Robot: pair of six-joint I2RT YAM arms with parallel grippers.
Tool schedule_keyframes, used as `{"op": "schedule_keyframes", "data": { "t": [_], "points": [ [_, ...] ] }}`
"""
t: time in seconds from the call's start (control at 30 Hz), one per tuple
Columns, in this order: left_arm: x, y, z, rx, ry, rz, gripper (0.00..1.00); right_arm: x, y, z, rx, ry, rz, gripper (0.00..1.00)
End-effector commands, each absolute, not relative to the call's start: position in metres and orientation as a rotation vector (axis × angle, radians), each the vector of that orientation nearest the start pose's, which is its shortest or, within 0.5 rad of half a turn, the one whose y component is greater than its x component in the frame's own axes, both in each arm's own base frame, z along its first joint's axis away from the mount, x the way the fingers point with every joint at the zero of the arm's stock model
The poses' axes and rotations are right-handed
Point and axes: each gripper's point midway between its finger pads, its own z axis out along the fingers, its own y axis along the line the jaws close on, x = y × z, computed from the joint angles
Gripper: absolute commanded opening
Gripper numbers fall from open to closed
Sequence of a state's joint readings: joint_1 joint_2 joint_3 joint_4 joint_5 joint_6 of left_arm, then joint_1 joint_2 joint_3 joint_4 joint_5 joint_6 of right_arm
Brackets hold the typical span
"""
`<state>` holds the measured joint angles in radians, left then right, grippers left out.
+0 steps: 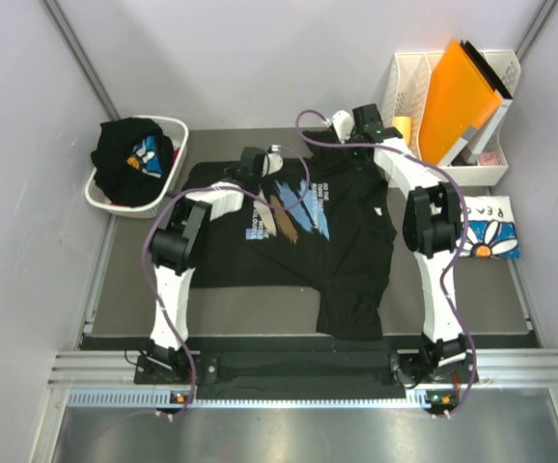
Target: Fold and stack the t-shirts
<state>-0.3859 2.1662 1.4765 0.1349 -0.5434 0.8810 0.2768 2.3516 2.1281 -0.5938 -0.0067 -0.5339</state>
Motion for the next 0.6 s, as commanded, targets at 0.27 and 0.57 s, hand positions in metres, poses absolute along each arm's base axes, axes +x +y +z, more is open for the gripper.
{"op": "schedule_keyframes", "data": {
  "t": [0.27,0.57],
  "points": [
    [0.613,-0.034,0.103,0.627,2.031,0.950,0.71,0.494,0.155,0.043,-1.108,2.447,0.275,0.00],
    [0.610,-0.027,0.094,0.664,1.999,1.031,0.68,0.485,0.156,0.026,-1.095,2.495,0.323,0.00]
  ]
}}
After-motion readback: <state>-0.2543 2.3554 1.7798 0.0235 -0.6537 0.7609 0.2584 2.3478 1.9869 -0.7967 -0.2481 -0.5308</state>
